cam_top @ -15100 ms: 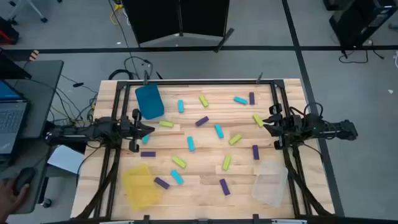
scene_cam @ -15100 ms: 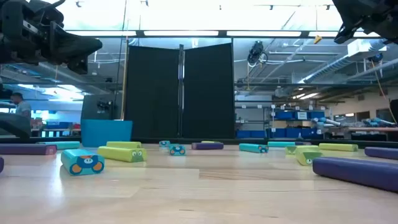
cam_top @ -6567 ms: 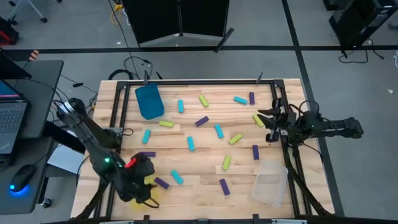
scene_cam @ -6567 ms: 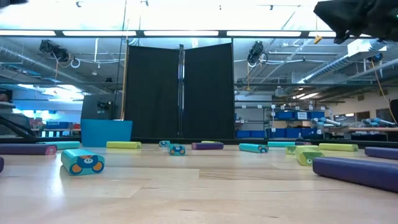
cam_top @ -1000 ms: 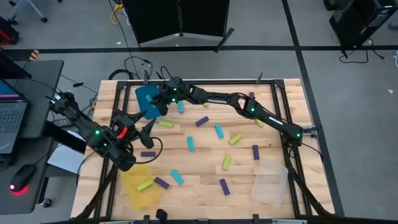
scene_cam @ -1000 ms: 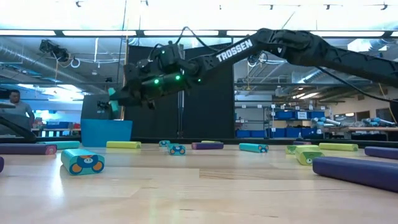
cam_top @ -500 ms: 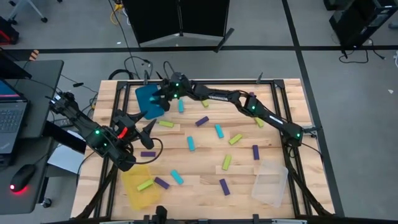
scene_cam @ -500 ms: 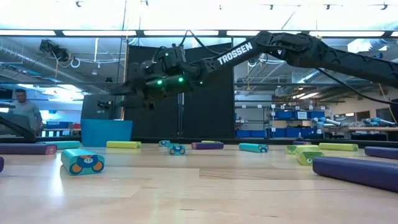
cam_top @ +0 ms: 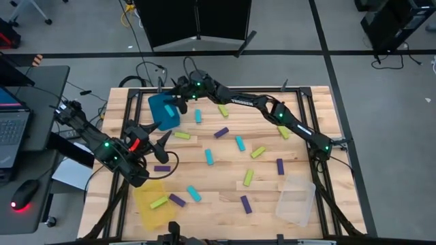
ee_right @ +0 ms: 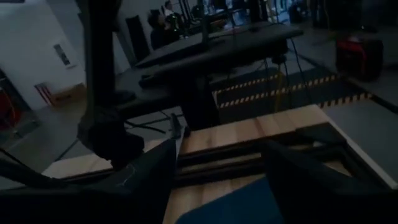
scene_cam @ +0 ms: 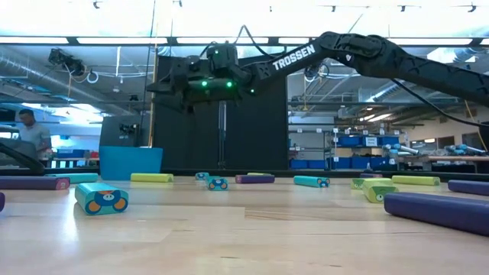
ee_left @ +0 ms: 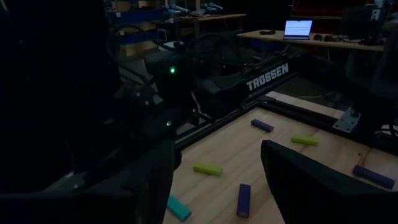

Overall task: Sort blocks
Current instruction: Put the purple block into the transparent bin

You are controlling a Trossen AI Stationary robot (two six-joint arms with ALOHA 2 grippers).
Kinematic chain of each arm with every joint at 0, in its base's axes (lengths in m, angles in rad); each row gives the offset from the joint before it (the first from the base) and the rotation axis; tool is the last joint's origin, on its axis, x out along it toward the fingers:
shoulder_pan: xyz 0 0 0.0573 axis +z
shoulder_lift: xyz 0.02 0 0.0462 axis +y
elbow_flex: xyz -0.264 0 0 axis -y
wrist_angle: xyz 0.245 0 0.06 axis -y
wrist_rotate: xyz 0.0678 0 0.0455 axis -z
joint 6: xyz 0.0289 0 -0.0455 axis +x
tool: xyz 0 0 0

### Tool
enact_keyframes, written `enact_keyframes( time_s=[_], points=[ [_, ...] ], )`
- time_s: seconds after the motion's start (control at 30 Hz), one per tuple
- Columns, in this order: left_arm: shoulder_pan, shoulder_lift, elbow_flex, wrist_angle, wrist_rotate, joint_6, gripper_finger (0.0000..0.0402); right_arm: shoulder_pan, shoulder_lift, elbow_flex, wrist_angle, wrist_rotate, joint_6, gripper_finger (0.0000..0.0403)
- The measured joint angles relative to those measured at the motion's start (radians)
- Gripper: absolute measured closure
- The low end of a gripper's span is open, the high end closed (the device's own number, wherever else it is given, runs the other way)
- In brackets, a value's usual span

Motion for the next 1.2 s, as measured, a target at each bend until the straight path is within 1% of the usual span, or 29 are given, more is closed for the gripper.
enact_keyframes(
  time_s=[0.1, 0.23, 0.5, 0.63, 0.7, 0.87, 1.03, 1.13, 1.2],
  points=[
    [0.017, 0.002, 0.000, 0.000, 0.017, 0.000, 0.0153, 0.000, -0.003, 0.000, -0.003, -0.023, -0.002, 0.0169],
    [0.043, 0.003, 0.000, -0.002, 0.043, 0.004, 0.0153, -0.008, -0.003, 0.000, 0.001, -0.025, -0.006, 0.0180],
    [0.056, 0.003, 0.000, 0.005, 0.057, 0.025, 0.0153, -0.027, -0.003, 0.000, -0.006, 0.054, -0.029, 0.0193],
    [0.056, 0.003, 0.000, 0.005, 0.055, 0.025, 0.0153, -0.022, -0.022, 0.000, -0.090, 0.154, -0.121, 0.0198],
    [0.057, 0.003, 0.000, 0.005, 0.051, 0.025, 0.0153, -0.015, -0.031, 0.000, -0.111, 0.186, -0.167, 0.0200],
    [0.057, 0.002, 0.000, 0.005, 0.034, 0.025, 0.0153, -0.006, -0.072, 0.000, -0.158, 0.184, -0.207, 0.0207],
    [0.057, 0.002, 0.000, 0.008, 0.034, 0.025, 0.0153, -0.010, -0.136, -0.001, -0.287, 0.209, -0.292, 0.0209],
    [0.057, 0.002, 0.000, 0.008, 0.033, 0.025, 0.0153, -0.004, -0.193, -0.001, -0.359, 0.243, -0.362, 0.0209],
    [0.057, 0.002, 0.000, 0.007, 0.028, 0.025, 0.0153, -0.003, -0.232, -0.001, -0.402, 0.247, -0.393, 0.0209]
  ],
)
